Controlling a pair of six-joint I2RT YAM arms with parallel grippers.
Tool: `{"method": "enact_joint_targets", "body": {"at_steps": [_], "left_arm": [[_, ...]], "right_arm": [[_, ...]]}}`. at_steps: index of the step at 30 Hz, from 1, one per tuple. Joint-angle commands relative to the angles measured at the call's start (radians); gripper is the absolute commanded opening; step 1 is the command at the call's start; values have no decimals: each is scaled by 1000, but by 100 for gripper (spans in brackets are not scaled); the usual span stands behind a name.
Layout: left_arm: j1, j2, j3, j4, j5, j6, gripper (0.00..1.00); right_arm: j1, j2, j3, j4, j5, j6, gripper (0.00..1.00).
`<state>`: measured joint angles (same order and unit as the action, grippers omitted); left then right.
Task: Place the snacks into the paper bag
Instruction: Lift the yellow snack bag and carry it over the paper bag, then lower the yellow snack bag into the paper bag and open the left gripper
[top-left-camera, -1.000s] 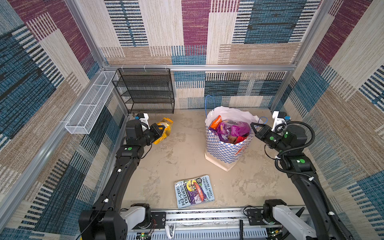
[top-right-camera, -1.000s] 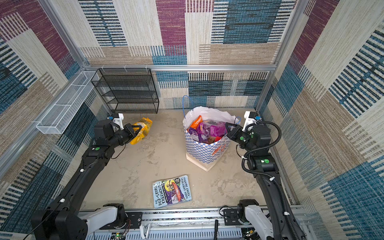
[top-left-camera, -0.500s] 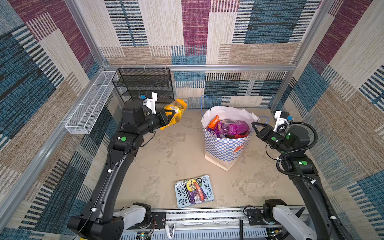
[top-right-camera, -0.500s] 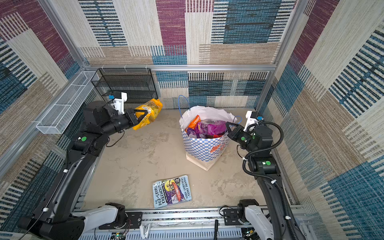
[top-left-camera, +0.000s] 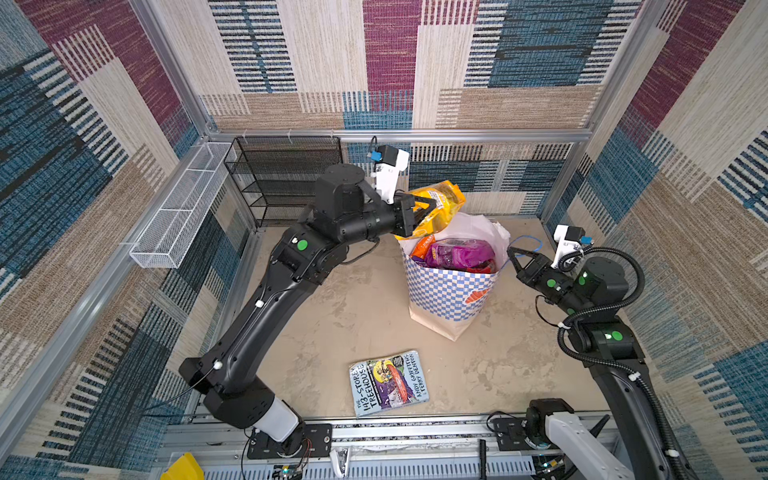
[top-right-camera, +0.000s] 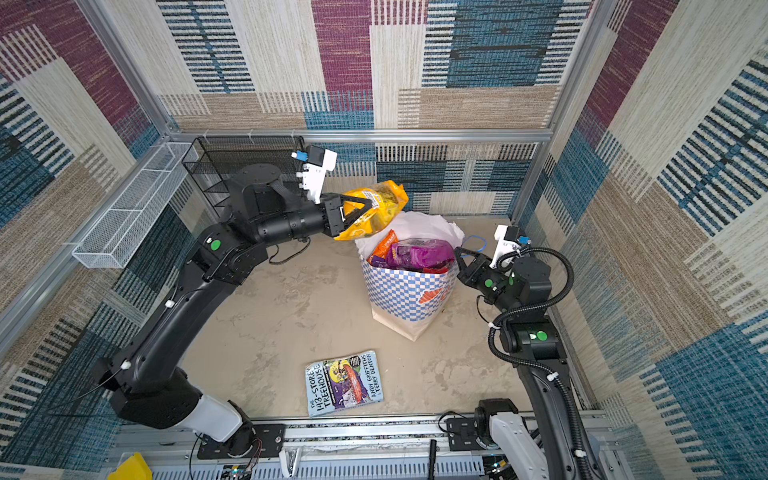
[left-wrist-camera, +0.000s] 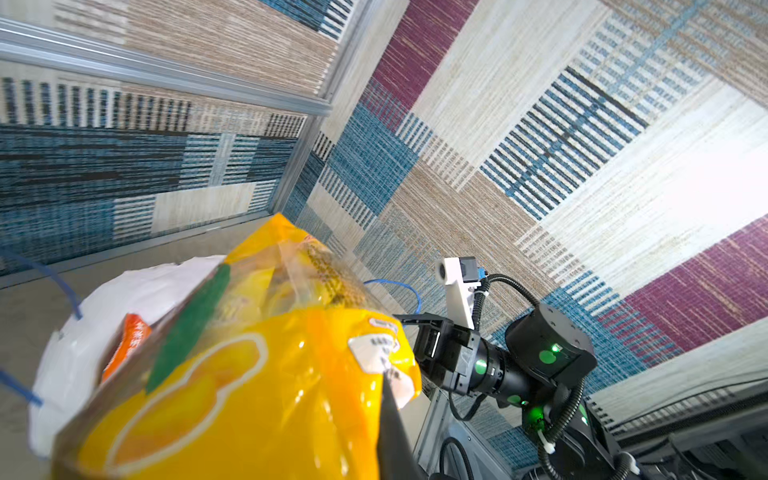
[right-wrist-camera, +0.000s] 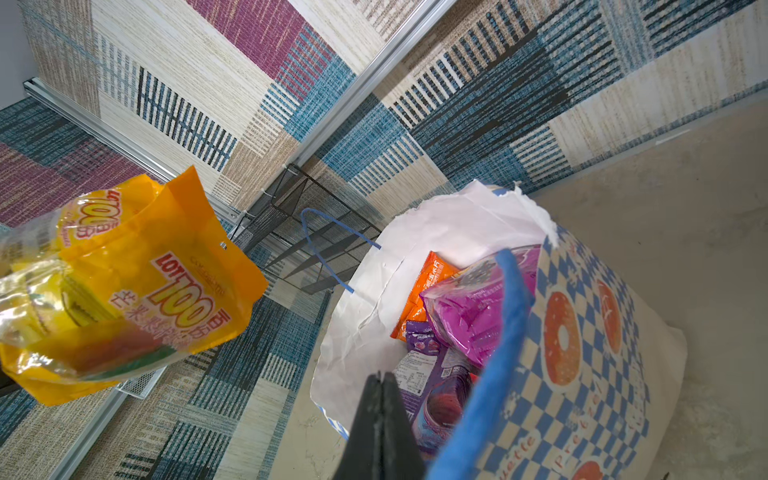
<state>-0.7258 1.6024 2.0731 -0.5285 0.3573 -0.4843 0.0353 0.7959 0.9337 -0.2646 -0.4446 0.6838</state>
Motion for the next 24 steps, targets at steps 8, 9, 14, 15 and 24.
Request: {"method": "enact_joint_targets", "body": {"at_steps": [8, 9, 14, 15, 24], "left_arm": [[-74, 255, 150, -12, -54, 151, 0], [-75, 282, 172, -33, -67, 160, 0], [-78, 366, 203, -82, -112, 258, 0], [-78, 376, 191, -82, -117, 280, 0], [-114, 392, 40, -114, -49, 350, 0]], "right_arm": [[2, -39, 14, 25, -32, -16, 4], [2, -41, 16, 18, -32, -20, 4], [2, -45, 24, -13, -34, -43, 4], [1, -41, 25, -13, -45, -48, 4], [2, -17, 30, -29, -64, -77, 5]]}}
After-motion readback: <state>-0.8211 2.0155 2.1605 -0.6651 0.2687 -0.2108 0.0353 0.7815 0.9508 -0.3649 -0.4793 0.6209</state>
